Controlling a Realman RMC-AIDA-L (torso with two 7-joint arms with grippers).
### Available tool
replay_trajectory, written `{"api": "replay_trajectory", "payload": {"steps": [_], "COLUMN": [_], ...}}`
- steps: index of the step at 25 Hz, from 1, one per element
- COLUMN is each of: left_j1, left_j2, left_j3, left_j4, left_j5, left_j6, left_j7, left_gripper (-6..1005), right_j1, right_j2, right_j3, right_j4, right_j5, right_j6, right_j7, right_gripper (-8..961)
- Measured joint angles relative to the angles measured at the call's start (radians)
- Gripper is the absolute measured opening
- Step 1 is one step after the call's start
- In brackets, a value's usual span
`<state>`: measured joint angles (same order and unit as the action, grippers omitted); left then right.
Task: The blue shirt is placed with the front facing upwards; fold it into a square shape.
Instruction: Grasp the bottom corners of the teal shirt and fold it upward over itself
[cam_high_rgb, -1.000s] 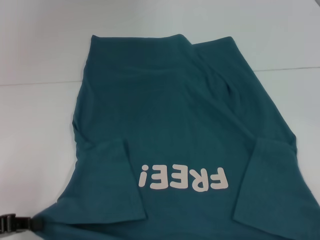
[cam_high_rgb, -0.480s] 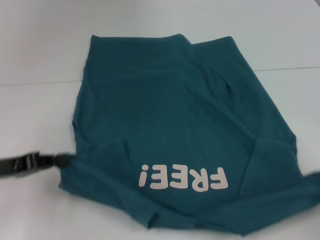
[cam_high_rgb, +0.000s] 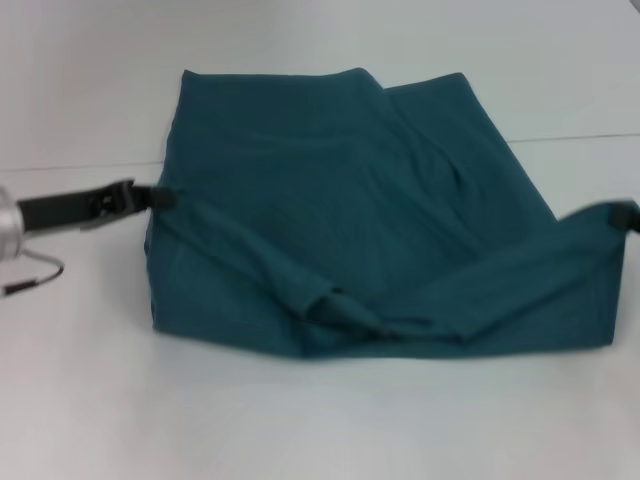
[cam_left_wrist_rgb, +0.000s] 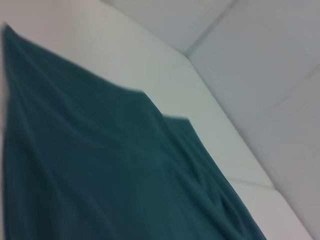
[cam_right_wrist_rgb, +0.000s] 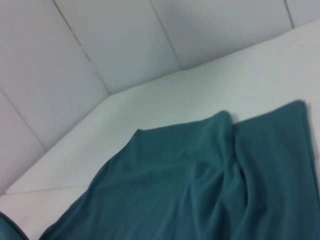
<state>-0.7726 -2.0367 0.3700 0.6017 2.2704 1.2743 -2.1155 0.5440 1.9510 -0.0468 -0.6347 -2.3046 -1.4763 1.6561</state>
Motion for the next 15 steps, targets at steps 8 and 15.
{"api": "replay_trajectory", "payload": {"steps": [8,15], "left_j1": [-0.078,-0.116], "left_j2": [-0.013,-0.016], "left_j3": [0.000,0.001], "left_j4": [-0.036,-0.060], "left_j5": [-0.037,-0.088], "left_j6": [-0.183,-0.277], "left_j7": [0.023,0.048], "left_gripper": [-2,-2], "right_j1": [0.124,0.194], "right_j2": [-0.004,-0.010], "right_j3": [-0.113,-0.194], "right_j4": [0.053,0.065], "right_j5": [0.001,0.001], "right_j6": [0.207,0.320], "right_j7": [0.008,0.040], "right_gripper": [35,35]}}
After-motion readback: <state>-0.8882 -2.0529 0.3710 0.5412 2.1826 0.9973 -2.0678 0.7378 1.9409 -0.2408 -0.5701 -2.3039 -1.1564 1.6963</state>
